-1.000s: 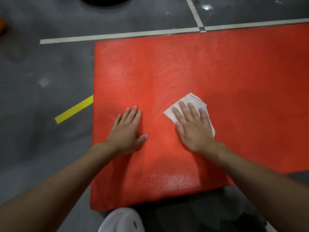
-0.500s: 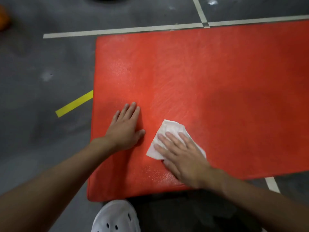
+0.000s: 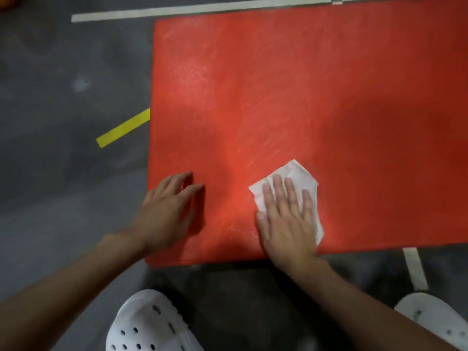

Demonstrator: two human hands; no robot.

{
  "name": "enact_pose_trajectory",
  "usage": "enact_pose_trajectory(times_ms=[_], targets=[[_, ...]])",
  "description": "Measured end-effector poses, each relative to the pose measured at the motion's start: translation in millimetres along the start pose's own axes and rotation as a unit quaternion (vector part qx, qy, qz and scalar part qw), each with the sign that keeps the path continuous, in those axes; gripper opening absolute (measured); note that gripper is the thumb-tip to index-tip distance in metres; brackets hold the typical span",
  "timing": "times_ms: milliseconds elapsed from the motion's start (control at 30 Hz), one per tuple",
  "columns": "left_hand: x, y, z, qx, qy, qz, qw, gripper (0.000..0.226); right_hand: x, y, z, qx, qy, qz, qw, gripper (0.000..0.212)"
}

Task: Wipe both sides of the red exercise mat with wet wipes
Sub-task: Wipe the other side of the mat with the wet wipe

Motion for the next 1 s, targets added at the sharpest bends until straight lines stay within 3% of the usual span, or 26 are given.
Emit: enact_pose_trajectory(times_ms=[100, 200, 233, 333, 367, 433, 500, 533, 633, 667, 700, 800, 833, 867, 933, 967, 1000], targets=[[4.3, -6.4, -10.9, 0.022, -0.015, -0.011, 1.0, 0.044, -50.8, 39.2, 13.0, -0.041, -0.01, -0.12, 0.992, 0.06], [-3.6, -18.2, -15.6, 0.039, 0.024, -0.022, 0.999, 0.035, -28.6, 28.1, 12.8, -0.044, 0.05, -0.222, 0.973, 0.054], [-9.3, -21.8, -15.0, 0.048, 0.039, -0.016, 0.998, 0.032, -16.0, 18.1, 8.8, -0.021, 0.059, -0.187, 0.98, 0.053], [-24.8, -21.3, -14.7, 0.083, 0.081, -0.012, 0.993, 0.028, -10.1, 13.1, 4.7, 0.009, 0.036, 0.023, 0.999, 0.059], [-25.3, -20.2, -16.5, 0.094, 0.093, -0.008, 0.991, 0.029, -33.3, 23.1, 8.5, -0.002, 0.018, 0.025, 1.0, 0.062], [-23.4, -18.6, -19.4, 0.102, 0.107, -0.008, 0.989, 0.031, -81.6, 45.1, 13.3, -0.029, 0.004, -0.083, 0.996, 0.061], [-24.1, -17.1, -19.2, 0.101, 0.11, -0.009, 0.989, 0.035, -85.9, 47.5, 16.7, -0.05, 0.038, -0.196, 0.979, 0.056], [-25.2, -16.6, -18.4, 0.103, 0.11, -0.007, 0.988, 0.036, -75.5, 40.0, 14.4, -0.05, 0.055, -0.204, 0.976, 0.055], [-30.2, -17.8, -15.1, 0.116, 0.118, 0.004, 0.986, 0.035, -47.6, 19.2, 5.1, -0.02, 0.035, -0.013, 0.999, 0.058], [-31.2, -20.1, -15.3, 0.121, 0.121, 0.005, 0.985, 0.033, -59.1, 23.8, 7.9, -0.023, 0.023, 0.01, 0.999, 0.06], [-32.0, -22.9, -15.7, 0.124, 0.124, 0.004, 0.985, 0.032, -79.9, 33.0, 14.0, -0.038, 0.01, -0.021, 0.999, 0.061], [-37.2, -28.8, -19.9, 0.127, 0.133, -0.002, 0.983, 0.033, -112.1, 49.1, 19.7, -0.069, 0.04, -0.229, 0.97, 0.055], [-38.8, -28.9, -20.1, 0.127, 0.133, 0.0, 0.983, 0.035, -99.1, 37.5, 19.1, -0.07, 0.064, -0.233, 0.968, 0.055], [-40.3, -28.7, -20.0, 0.127, 0.133, 0.002, 0.983, 0.037, -83.2, 18.9, 14.8, -0.069, 0.075, -0.189, 0.977, 0.057], [-41.0, -28.2, -17.9, 0.125, 0.132, 0.007, 0.983, 0.041, -53.1, -9.3, 4.1, -0.038, 0.043, -0.009, 0.998, 0.061], [-40.3, -29.7, -17.5, 0.122, 0.131, 0.01, 0.984, 0.044, -58.8, -9.5, 5.1, -0.036, 0.03, 0.039, 0.998, 0.062], [-40.2, -32.0, -17.8, 0.119, 0.132, 0.01, 0.984, 0.048, -78.2, -3.1, 8.1, -0.039, 0.022, 0.025, 0.999, 0.062]])
Point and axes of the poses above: each hand's wrist, its own y-axis away from the middle knuckle, its own z-axis out of the palm, x = y × z, the point moved 9 cm from there along -y, towards the middle knuckle, and after that the axes turned 10 degrees about z, right-handed, at the moved point
